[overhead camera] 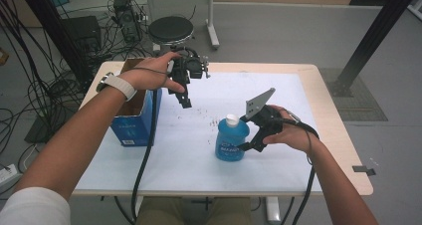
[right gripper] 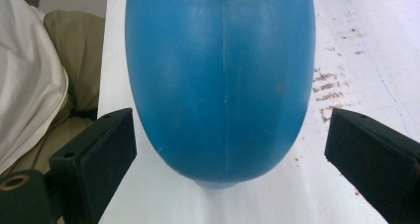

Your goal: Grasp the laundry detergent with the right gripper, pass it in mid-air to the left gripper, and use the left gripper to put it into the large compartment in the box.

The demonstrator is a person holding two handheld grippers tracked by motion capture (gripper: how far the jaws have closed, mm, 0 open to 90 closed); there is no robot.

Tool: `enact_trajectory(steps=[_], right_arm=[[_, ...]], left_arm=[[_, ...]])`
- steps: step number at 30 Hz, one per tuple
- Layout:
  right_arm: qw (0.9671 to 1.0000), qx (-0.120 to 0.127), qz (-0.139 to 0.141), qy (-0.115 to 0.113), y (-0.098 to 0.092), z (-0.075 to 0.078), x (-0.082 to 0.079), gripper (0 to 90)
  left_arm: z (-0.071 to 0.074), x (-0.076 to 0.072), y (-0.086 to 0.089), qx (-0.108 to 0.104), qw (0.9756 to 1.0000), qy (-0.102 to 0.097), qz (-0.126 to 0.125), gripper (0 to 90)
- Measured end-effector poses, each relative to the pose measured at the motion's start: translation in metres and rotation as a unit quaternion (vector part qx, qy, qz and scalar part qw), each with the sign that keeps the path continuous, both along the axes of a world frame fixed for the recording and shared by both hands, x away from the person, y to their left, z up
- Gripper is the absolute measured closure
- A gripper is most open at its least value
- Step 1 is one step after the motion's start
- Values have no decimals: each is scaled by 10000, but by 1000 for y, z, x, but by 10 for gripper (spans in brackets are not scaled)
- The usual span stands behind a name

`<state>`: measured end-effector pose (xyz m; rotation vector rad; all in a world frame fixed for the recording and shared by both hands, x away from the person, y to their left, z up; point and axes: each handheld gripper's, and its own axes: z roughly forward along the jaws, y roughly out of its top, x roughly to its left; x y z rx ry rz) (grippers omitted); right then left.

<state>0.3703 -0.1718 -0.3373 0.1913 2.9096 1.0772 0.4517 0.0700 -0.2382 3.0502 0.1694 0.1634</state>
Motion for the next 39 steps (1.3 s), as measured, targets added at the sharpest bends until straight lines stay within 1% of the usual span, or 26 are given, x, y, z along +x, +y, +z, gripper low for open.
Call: enact_trajectory(steps=[24,27,39], right_arm=[[10000,74,-17,-3,1,-1,0,58],[10000,46,-6,3,1,-1,0,58],[10000,69,-18,4,1,-1,0,57]], left_arm=[[-1,1,1,-11,10000,3,5,108],[-1,1,1,9,10000,10,9,108],[-2,1,2,-1,10000,3,19,108]])
